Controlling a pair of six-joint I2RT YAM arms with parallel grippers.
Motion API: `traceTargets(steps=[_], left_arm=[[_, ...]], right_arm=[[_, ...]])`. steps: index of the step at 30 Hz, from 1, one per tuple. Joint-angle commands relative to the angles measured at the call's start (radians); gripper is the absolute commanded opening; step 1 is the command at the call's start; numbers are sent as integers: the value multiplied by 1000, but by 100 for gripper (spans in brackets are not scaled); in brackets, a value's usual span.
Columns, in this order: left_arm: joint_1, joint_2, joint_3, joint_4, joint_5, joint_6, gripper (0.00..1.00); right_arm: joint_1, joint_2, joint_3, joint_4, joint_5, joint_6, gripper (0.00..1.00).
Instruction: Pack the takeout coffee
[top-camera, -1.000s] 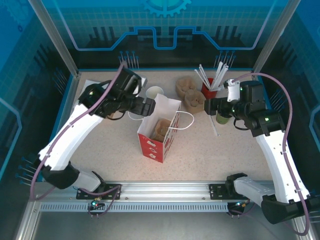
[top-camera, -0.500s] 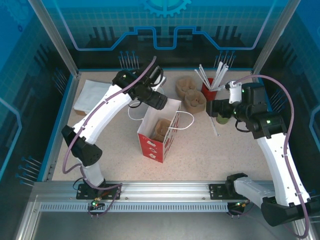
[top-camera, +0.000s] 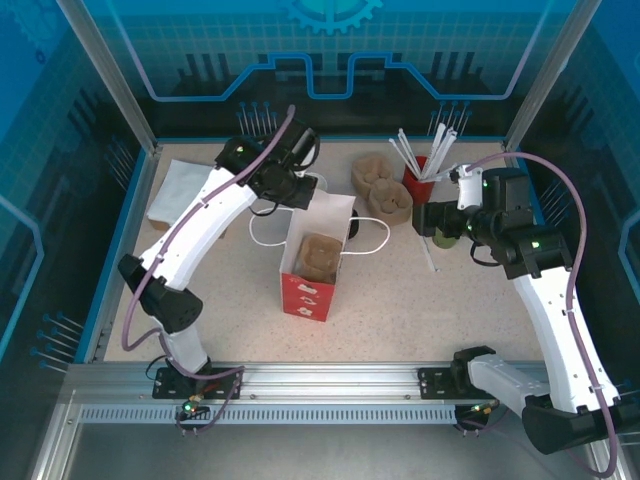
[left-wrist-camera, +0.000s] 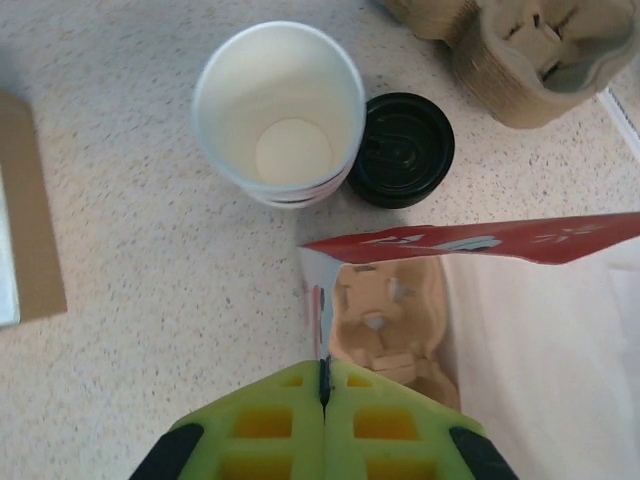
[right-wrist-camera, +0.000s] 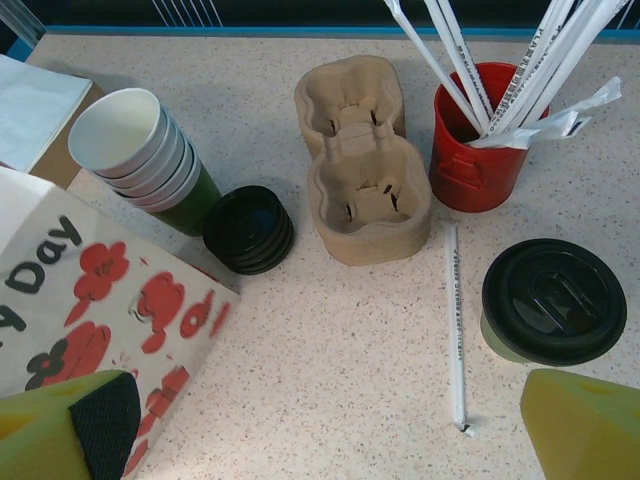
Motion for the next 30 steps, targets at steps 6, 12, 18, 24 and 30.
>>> traceTargets(steps=[6, 12, 18, 24, 30], left_arm=[[8, -144, -10, -108, -118, -282, 0], [36, -189, -74, -7, -70, -359, 0], [34, -194, -23, 5, -17, -407, 0], [33, -289, -161, 110, 49, -500, 0], [44, -316, -280, 178, 70, -545, 0]], right_arm=[[-18, 16, -7, 9, 17, 0, 100], [-19, 37, -4, -4, 28, -9, 100], [-19, 41, -14, -4, 40, -11, 100], [-21, 44, -28, 8, 49, -15, 100], [-20, 66, -25, 8, 43, -16, 100]])
